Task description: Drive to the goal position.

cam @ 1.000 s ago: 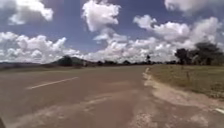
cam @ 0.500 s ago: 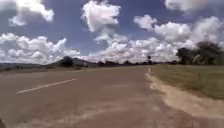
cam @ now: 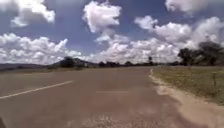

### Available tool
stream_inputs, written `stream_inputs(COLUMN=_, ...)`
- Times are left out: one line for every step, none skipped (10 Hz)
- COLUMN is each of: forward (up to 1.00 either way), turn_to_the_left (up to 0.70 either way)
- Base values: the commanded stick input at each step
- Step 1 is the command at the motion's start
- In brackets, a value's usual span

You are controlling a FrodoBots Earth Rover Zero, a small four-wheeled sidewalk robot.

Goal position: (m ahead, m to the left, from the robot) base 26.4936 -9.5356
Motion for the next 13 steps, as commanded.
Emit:
stream_inputs(forward=1.0, turn_to_the_left=-0.09)
stream_inputs(forward=1.0, turn_to_the_left=-0.31)
stream_inputs(forward=1.0, turn_to_the_left=-0.4)
stream_inputs(forward=1.0, turn_to_the_left=-0.25)
stream_inputs(forward=1.0, turn_to_the_left=-0.03)
stream_inputs(forward=1.0, turn_to_the_left=0.0)
stream_inputs(forward=1.0, turn_to_the_left=0.0)
stream_inputs(forward=1.0, turn_to_the_left=0.0)
stream_inputs(forward=1.0, turn_to_the_left=0.0)
stream_inputs(forward=1.0, turn_to_the_left=0.0)
stream_inputs(forward=1.0, turn_to_the_left=0.0)
stream_inputs(forward=1.0, turn_to_the_left=-0.11)
stream_inputs(forward=1.0, turn_to_the_left=-0.34)
